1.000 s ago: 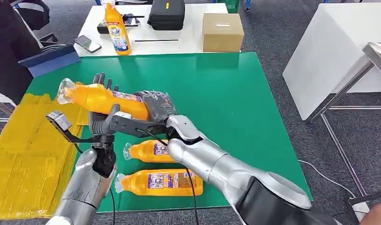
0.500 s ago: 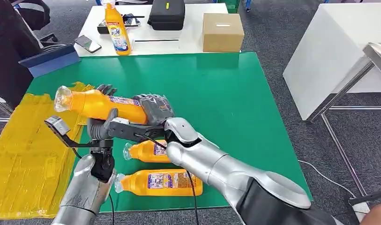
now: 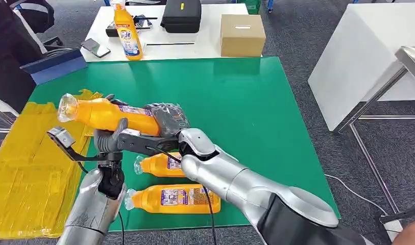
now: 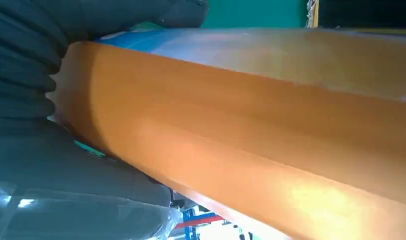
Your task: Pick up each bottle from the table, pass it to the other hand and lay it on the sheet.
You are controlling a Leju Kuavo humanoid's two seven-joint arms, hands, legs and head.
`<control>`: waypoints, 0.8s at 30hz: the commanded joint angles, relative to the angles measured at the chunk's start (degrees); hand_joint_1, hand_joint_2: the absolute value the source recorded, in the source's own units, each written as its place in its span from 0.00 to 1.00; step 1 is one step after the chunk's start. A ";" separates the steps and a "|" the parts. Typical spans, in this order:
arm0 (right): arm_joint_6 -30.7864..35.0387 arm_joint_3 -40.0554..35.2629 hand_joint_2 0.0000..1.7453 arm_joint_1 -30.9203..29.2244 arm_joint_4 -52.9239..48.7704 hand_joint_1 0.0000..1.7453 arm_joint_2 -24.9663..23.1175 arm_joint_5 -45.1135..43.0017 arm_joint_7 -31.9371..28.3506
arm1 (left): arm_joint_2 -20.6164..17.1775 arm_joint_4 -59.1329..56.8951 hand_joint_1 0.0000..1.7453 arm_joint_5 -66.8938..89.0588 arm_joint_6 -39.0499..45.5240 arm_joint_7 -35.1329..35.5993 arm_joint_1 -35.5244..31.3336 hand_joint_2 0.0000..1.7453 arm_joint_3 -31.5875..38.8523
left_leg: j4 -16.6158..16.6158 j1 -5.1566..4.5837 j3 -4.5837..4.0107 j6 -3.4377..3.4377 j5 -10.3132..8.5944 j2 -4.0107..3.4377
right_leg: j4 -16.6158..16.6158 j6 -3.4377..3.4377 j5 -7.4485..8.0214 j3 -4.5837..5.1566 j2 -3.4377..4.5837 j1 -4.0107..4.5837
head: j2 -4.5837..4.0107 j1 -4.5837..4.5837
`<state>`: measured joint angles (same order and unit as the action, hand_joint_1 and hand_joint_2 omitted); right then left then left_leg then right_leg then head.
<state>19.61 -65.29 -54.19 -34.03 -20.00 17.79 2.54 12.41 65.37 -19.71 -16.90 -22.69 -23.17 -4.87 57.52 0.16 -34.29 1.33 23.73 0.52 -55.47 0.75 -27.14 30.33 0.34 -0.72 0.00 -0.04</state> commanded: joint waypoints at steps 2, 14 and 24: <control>-0.97 -5.00 1.00 -0.71 1.73 0.01 0.00 0.84 0.25 | 1.34 -0.36 1.00 0.23 -0.61 1.30 -3.91 1.00 -1.46 | 0.04 0.03 -0.04 -0.06 -0.02 0.12 | -0.01 -0.04 -0.02 -0.02 -0.17 0.04 | 0.00 -0.02; -1.37 -4.37 0.00 -0.55 2.34 0.00 0.00 0.39 -0.43 | 1.31 -0.58 1.00 0.07 -0.66 1.59 -3.78 1.00 -1.18 | 0.06 0.03 0.04 -0.12 0.00 0.15 | -0.03 -0.08 -0.05 -0.10 -0.25 0.03 | 0.00 -0.02; -1.49 -4.34 0.00 -0.50 2.34 0.00 0.00 0.32 -0.52 | 1.23 -0.76 1.00 -0.07 -0.75 1.52 -3.80 1.00 -1.09 | 0.06 0.02 -0.01 -0.09 -0.01 0.12 | -0.03 -0.06 -0.03 -0.04 -0.20 0.02 | 0.00 -0.02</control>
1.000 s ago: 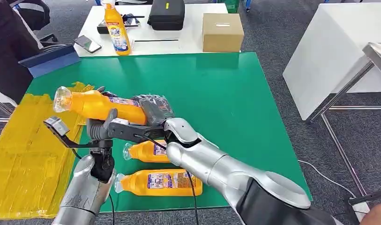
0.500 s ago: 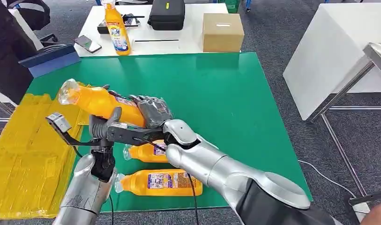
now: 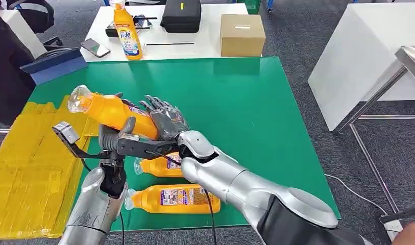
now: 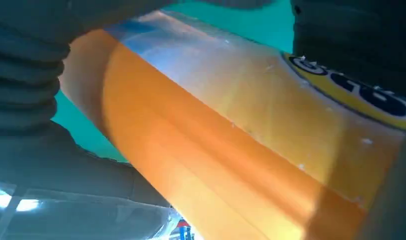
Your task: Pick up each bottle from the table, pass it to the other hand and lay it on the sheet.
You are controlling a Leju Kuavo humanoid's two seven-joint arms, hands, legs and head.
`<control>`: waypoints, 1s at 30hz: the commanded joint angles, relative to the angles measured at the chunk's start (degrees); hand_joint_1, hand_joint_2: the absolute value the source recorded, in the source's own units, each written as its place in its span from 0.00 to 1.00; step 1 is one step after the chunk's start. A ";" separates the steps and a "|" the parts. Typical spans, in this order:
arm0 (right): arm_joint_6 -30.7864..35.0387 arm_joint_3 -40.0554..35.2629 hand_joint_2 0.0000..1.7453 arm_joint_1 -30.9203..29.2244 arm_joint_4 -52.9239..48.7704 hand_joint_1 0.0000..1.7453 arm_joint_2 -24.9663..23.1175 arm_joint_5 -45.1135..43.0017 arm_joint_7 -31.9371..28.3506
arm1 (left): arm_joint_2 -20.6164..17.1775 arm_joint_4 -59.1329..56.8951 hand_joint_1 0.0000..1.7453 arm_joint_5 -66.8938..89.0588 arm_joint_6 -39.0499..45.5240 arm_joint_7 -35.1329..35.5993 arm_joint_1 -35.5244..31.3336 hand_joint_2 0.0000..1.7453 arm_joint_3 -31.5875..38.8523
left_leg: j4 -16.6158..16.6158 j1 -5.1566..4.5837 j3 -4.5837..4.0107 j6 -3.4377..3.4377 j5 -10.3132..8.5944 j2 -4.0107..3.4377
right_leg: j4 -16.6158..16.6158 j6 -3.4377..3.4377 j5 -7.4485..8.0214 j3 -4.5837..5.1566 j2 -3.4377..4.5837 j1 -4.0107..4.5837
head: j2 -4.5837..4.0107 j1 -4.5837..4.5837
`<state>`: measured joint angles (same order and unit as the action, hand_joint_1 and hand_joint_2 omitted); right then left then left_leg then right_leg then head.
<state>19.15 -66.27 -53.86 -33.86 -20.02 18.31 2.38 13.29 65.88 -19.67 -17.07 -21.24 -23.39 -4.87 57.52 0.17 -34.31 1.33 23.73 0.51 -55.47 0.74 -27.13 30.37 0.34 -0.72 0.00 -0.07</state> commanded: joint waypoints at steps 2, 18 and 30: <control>-1.13 -3.38 0.00 -0.75 2.30 0.00 0.02 -0.20 -0.58 | 0.20 -1.74 1.00 -0.31 -0.74 -0.20 -3.65 1.00 -0.96 | 0.04 0.03 -0.01 -0.07 -0.01 0.11 | -0.01 -0.05 -0.02 -0.05 -0.16 0.03 | 0.00 0.00; -8.55 45.62 0.00 14.83 -38.80 0.00 13.18 39.32 -6.99 | -6.46 1.40 1.00 2.89 -2.73 -4.88 1.68 1.00 13.52 | -0.01 0.08 0.07 -0.10 0.01 0.05 | 0.08 -0.07 0.00 -0.19 -0.12 0.08 | 0.00 0.02; -7.54 50.63 0.00 22.67 -44.60 0.00 19.51 39.88 -12.38 | -8.51 9.14 1.00 11.80 2.32 -8.09 6.48 1.00 19.14 | 0.02 -0.04 -0.03 -0.07 0.03 0.14 | 0.05 -0.03 -0.02 -0.34 -0.16 0.04 | 0.00 0.02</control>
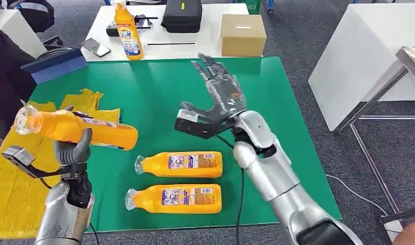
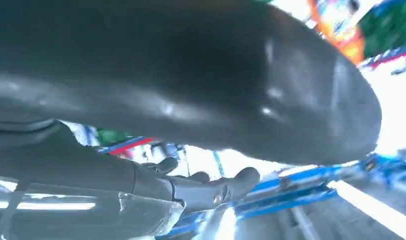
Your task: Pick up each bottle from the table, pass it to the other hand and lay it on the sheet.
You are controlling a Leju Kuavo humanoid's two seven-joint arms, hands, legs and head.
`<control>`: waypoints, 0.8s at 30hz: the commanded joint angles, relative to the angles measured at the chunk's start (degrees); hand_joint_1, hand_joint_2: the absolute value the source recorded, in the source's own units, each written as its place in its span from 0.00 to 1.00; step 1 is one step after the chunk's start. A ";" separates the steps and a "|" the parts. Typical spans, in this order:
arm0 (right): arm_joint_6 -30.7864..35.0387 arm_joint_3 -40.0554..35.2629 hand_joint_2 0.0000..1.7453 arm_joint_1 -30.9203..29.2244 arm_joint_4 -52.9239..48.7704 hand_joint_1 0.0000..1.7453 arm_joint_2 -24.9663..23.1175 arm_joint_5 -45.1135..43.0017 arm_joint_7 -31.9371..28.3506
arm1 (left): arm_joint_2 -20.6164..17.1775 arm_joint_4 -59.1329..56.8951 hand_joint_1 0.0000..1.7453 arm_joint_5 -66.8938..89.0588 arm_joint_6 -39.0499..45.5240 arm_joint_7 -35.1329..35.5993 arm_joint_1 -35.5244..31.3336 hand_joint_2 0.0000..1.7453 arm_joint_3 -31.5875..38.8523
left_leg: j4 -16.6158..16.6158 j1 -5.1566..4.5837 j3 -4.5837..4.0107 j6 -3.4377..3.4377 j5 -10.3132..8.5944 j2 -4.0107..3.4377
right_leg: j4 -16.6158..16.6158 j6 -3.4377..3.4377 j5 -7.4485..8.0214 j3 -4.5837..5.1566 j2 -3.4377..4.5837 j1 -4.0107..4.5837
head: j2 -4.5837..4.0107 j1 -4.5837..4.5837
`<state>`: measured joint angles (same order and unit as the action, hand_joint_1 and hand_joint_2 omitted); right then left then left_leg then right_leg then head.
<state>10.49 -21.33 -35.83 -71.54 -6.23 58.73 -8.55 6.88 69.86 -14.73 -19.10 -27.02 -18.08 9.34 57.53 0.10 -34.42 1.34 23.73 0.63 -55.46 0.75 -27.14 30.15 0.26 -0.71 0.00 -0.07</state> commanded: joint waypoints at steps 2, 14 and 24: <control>1.22 5.47 0.00 6.46 -8.18 0.00 6.30 -0.76 -1.02 | -4.27 7.92 1.00 16.35 11.44 -4.89 1.68 1.00 4.84 | 0.04 0.04 0.06 -0.10 0.03 -0.03 | 0.00 -0.06 -0.03 -0.09 -0.05 0.05 | 0.00 0.00; 0.72 4.25 0.00 12.80 -9.22 0.00 7.38 -0.04 -1.31 | -13.20 -4.46 1.00 69.01 44.18 8.69 -6.24 1.00 -0.43 | 0.01 0.16 0.15 -0.12 -0.05 0.22 | 0.05 -0.09 -0.03 0.01 -0.29 0.07 | 0.00 0.00; 0.74 3.88 0.00 12.22 -8.60 0.00 7.20 -0.08 -1.35 | -13.01 -7.23 1.00 69.12 46.02 7.78 -6.49 1.00 -0.46 | 0.01 0.04 0.21 -0.09 0.00 -0.03 | 0.00 -0.06 -0.04 0.04 -0.11 -0.01 | 0.00 0.00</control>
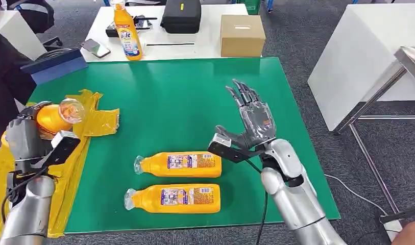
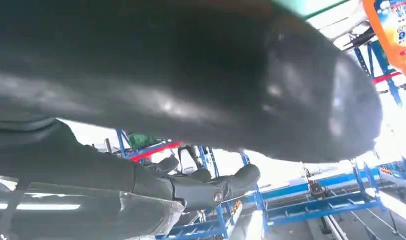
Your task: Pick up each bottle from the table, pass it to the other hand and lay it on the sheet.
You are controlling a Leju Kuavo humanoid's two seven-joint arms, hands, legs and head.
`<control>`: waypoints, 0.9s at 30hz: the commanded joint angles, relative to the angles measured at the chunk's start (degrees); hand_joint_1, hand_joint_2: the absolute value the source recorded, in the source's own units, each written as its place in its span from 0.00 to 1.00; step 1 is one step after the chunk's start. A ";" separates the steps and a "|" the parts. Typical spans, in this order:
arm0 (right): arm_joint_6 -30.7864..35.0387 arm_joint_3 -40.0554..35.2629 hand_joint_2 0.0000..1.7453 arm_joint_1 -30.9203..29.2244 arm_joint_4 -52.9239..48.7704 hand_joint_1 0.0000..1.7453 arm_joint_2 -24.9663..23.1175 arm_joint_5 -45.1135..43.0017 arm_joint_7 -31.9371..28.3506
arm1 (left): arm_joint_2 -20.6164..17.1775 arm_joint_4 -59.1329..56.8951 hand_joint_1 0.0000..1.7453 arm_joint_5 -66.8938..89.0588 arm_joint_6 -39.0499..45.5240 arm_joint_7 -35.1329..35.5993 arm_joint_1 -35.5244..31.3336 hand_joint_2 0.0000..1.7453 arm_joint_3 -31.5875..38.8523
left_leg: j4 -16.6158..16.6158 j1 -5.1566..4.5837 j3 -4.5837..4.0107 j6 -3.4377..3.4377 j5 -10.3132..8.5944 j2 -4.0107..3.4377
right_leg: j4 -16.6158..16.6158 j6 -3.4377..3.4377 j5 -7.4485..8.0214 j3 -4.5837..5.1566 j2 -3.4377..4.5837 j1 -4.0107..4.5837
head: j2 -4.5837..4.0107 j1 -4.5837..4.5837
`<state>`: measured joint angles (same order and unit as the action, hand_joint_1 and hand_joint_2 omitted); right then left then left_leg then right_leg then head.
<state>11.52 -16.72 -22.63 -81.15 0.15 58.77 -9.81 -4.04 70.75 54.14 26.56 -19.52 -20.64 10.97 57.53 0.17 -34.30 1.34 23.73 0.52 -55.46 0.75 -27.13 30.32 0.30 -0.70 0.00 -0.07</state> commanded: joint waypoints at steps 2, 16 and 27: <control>-0.29 -0.73 0.00 -0.98 1.01 0.00 0.82 -0.13 -0.08 | -2.08 -8.12 1.00 0.25 0.36 0.28 -3.93 1.00 -2.09 | 0.00 -0.02 0.02 -0.06 -0.01 0.08 | 0.01 -0.04 -0.01 -0.05 -0.10 0.00 | 0.00 0.00; -2.79 -8.23 0.00 6.57 -5.33 0.00 0.40 5.32 2.97 | -2.57 -48.74 1.00 19.56 6.36 7.34 -15.46 1.00 -6.48 | -0.03 -0.04 0.13 -0.10 0.01 0.17 | 0.02 -0.08 -0.07 -0.19 -0.21 -0.05 | 0.00 0.00; -3.93 -9.16 0.00 8.29 -8.51 0.00 -0.17 7.19 4.07 | -2.25 -51.83 0.00 22.47 0.62 7.15 -16.41 0.00 -7.68 | -0.01 -0.07 0.03 -0.07 -0.02 0.02 | 0.00 -0.04 0.01 -0.05 -0.03 -0.05 | 0.00 0.02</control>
<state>9.16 -23.85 -14.25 -87.82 0.09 64.98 -6.86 -6.67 27.80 76.87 29.57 -11.06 -33.90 4.70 57.53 0.12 -34.30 1.34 23.73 0.56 -55.45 0.75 -27.13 30.30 0.28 -0.74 0.00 -0.04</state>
